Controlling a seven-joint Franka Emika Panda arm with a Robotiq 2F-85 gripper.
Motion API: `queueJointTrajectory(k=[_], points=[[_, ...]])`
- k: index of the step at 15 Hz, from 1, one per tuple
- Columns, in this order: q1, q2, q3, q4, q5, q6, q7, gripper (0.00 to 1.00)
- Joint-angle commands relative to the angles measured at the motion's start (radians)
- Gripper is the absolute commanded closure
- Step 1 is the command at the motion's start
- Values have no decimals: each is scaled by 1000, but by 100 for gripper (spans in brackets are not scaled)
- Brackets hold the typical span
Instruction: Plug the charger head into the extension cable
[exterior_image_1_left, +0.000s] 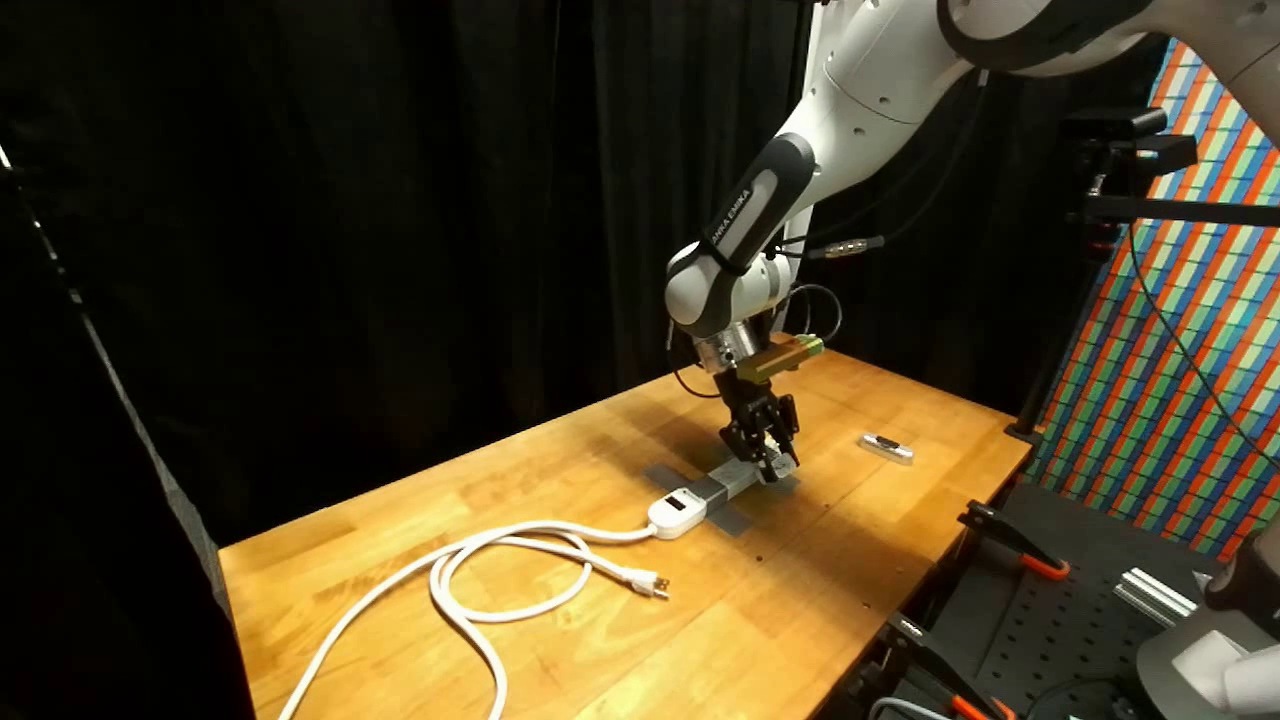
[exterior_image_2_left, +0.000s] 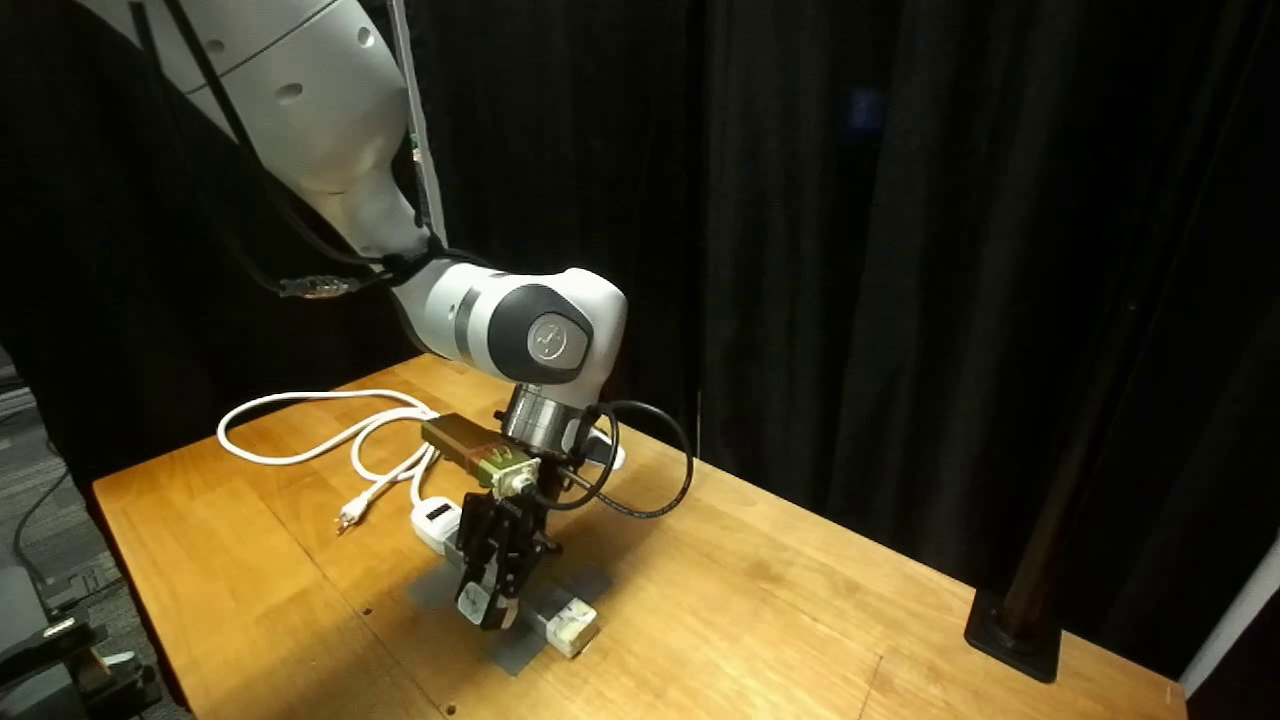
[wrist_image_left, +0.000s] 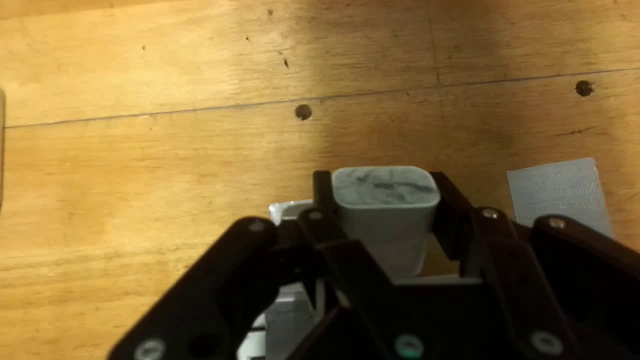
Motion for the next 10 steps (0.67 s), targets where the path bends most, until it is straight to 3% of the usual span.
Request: queueJointTrajectory(k=[1,10], points=[[-18,-1,24,49,48,27,-32,77],[-9,-7,31,91,63,50,-37,77]])
